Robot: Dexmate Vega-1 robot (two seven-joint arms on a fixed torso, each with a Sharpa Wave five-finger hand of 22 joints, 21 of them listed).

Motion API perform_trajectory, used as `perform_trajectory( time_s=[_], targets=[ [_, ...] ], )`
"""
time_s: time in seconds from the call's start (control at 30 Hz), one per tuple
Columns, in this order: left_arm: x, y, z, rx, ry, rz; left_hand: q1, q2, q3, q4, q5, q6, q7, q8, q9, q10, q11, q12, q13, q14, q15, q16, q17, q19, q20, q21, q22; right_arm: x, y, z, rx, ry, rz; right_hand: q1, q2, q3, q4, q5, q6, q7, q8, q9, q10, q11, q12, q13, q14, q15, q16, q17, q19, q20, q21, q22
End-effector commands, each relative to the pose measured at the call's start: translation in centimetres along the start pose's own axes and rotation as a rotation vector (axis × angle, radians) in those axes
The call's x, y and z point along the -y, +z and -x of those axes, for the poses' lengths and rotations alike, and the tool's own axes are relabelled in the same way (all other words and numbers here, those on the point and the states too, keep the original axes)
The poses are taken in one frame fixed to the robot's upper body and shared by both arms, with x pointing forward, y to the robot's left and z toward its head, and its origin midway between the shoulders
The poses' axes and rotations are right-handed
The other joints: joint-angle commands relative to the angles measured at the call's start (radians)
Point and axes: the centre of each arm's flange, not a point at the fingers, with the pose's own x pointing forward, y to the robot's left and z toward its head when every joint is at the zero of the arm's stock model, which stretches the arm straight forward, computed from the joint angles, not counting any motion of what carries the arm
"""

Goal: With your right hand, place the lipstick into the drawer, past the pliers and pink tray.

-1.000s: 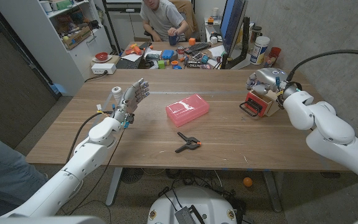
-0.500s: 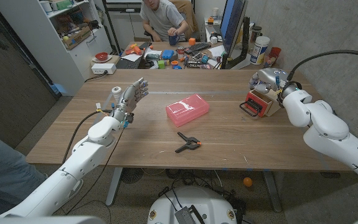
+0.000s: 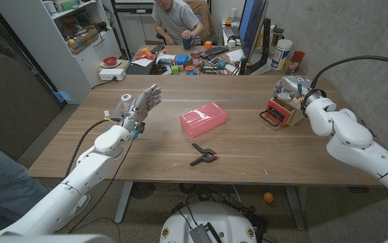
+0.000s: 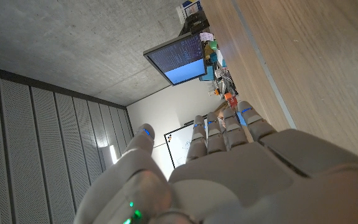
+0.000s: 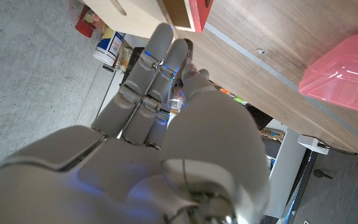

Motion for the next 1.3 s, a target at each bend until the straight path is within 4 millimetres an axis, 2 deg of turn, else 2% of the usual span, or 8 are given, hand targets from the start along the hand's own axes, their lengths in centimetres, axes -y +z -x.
perform_trajectory(
  time_s=[0.03,0.73,1.0,1.07,1.1,1.17,1.2,1.3],
  targets=[
    [0.2,0.2,-0.1,0.002,-0.008,0.001,-0.004,0.001,-0.001,-0.005,0.004,-0.001,-0.004,-0.002,0.003,-0.005,0.001,-0.001,0.0,-0.008,0.005,-0.001,0.002,-0.007,0.001,-0.002,0.004,-1.2,-1.4,-0.8,-0.026,0.022,-0.005,0.0,0.005,0.0,0.003,0.006,0.006,-0.01,0.002,0.003,0.136,-0.107,0.007,0.003,0.012,-0.021,-0.002,0.006,-0.003,-0.011,0.01,0.003],
    [0.3,-0.3,-0.1,-0.02,-0.001,0.005,-0.006,0.002,-0.001,-0.009,0.004,0.0,-0.004,-0.001,0.004,-0.007,-0.002,-0.001,-0.001,-0.01,0.006,0.0,0.002,-0.008,0.001,-0.005,0.004,-3.6,-1.9,-1.9,-0.047,0.091,-0.003,-0.003,0.005,0.0,0.004,0.006,0.004,-0.014,0.001,0.003,0.134,-0.108,0.004,0.006,0.014,-0.02,-0.012,0.014,-0.009,-0.01,0.023,0.002],
    [0.5,-0.4,-0.6,-0.028,-0.007,0.001,-0.006,0.002,-0.001,-0.009,0.004,0.001,-0.004,0.0,0.004,-0.008,-0.001,0.0,-0.001,-0.01,0.007,0.0,0.002,-0.008,0.001,-0.006,0.004,-3.8,-2.2,-2.0,-0.059,0.093,-0.008,-0.005,0.003,-0.001,0.004,0.006,0.002,-0.013,0.0,0.003,0.131,-0.109,0.001,0.007,0.012,-0.019,-0.016,0.016,-0.013,-0.01,0.026,0.002],
    [0.5,-0.5,-0.7,-0.028,-0.009,0.001,-0.006,0.002,-0.001,-0.01,0.004,0.001,-0.004,0.0,0.004,-0.008,-0.002,-0.001,-0.001,-0.01,0.007,0.001,0.002,-0.008,0.001,-0.006,0.004,-3.7,-2.3,-1.9,-0.067,0.09,-0.004,-0.014,-0.002,-0.004,0.007,0.005,-0.019,-0.019,-0.009,0.003,0.114,-0.109,-0.007,0.007,0.004,-0.017,-0.025,0.017,-0.017,-0.005,0.031,0.001],
    [0.5,-0.5,-0.7,-0.029,-0.01,0.0,-0.007,0.002,-0.001,-0.01,0.004,0.0,-0.003,-0.001,0.004,-0.009,-0.002,-0.001,-0.001,-0.01,0.007,0.001,0.002,-0.008,0.001,-0.006,0.004,-3.7,-2.3,-1.8,-0.071,0.086,-0.002,-0.039,-0.011,-0.015,0.017,0.002,-0.054,-0.031,-0.023,0.003,0.098,-0.106,-0.016,0.008,-0.008,-0.013,-0.038,0.02,-0.023,0.002,0.04,-0.001],
    [0.5,-0.5,-0.8,-0.03,-0.01,0.0,-0.007,0.002,-0.001,-0.01,0.004,0.001,-0.003,0.0,0.004,-0.008,-0.003,0.0,-0.001,-0.011,0.006,0.0,0.002,-0.007,0.002,-0.006,0.004,-3.6,-2.3,-1.8,-0.075,0.082,0.003,-0.076,-0.025,-0.029,0.032,0.002,-0.092,-0.034,-0.039,0.003,0.059,-0.107,-0.034,0.01,-0.025,-0.005,-0.056,0.021,-0.04,0.013,0.044,-0.004],
    [0.6,-0.5,-0.8,-0.03,-0.011,0.002,-0.007,0.002,-0.001,-0.01,0.004,0.001,-0.003,0.0,0.004,-0.007,-0.003,0.0,-0.001,-0.011,0.007,0.0,0.002,-0.008,0.002,-0.007,0.004,-3.5,-2.3,-1.7,-0.079,0.081,0.004,-0.107,-0.032,-0.039,0.044,0.003,-0.128,-0.04,-0.055,0.002,0.035,-0.105,-0.045,0.013,-0.033,-0.003,-0.067,0.021,-0.046,0.02,0.049,-0.008],
    [0.6,-0.6,-0.9,-0.031,-0.014,0.002,-0.007,0.002,-0.001,-0.011,0.004,0.001,-0.004,0.0,0.004,-0.006,-0.003,0.001,-0.001,-0.01,0.006,0.001,0.002,-0.008,0.002,-0.007,0.004,-3.4,-2.3,-1.7,-0.082,0.083,0.007,-0.139,-0.044,-0.046,0.053,0.005,-0.165,-0.05,-0.074,-0.001,-0.015,-0.11,-0.066,0.017,-0.045,0.0,-0.084,0.02,-0.053,0.026,0.055,-0.013]
  ],
)
